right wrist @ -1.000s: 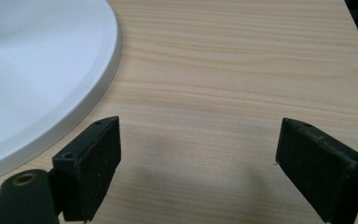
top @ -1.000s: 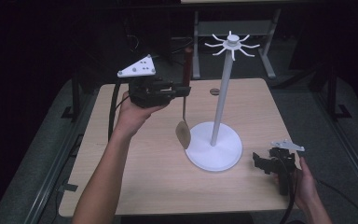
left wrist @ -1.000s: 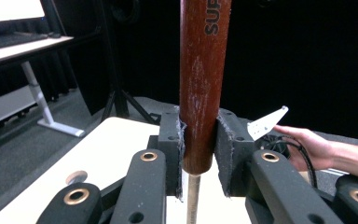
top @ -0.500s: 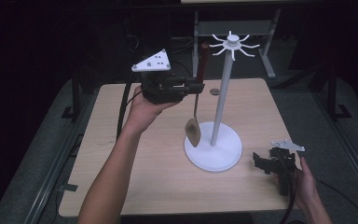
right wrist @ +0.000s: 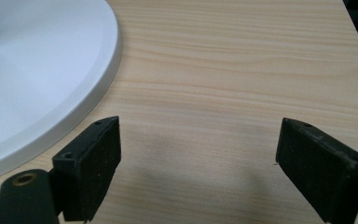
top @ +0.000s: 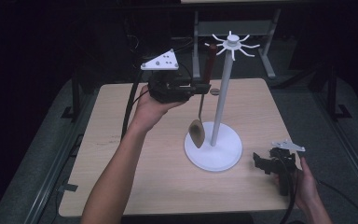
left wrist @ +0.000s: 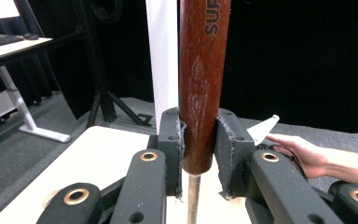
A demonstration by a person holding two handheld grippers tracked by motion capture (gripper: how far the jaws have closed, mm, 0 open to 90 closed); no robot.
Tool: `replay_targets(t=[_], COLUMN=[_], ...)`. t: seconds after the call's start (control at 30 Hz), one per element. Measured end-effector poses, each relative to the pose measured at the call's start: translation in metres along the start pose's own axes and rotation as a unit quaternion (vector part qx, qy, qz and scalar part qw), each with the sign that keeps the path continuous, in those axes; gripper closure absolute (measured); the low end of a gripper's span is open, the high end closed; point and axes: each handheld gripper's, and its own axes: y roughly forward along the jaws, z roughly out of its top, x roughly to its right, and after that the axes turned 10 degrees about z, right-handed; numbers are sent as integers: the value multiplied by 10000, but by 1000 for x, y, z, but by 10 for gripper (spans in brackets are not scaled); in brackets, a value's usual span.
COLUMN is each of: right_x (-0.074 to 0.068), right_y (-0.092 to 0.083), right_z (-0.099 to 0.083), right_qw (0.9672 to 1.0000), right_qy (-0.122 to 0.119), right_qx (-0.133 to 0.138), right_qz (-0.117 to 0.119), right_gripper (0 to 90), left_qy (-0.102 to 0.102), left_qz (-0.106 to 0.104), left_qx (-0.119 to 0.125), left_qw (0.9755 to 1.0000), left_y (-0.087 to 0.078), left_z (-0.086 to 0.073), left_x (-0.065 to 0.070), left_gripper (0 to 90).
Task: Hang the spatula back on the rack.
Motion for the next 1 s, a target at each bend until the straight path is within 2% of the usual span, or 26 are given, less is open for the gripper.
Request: replay_targets(t=[0.3,0.67,0.73,0.83,0.93,1.0], right_x=[1,3,2,1,1,2], right_y=[-1,0,2,2,2,2], right_z=[-1,0,1,2,1,1], right_qw=[10000,10000,10000,10000,10000,10000], right_qy=[12,30,8,-9,-15,1], right_qx=[12,27,20,12,27,29], right_qz=[10,48,62,80,80,69], right_gripper=[134,134,134,133,134,134], left_qy=[-106,-48,-42,-37,-8,-66], left_qz=[-68,-97,-99,8,64,155], left_qx=[-36,-35,24,20,-31,-111], left_qw=[9999,9999,9999,10000,10000,9998], left_y=[12,18,16,13,7,2], left_z=[1,1,0,0,-1,-4], left_x=[0,1,0,-1,-1,-1], left_gripper=[739,729,699,629,579,532])
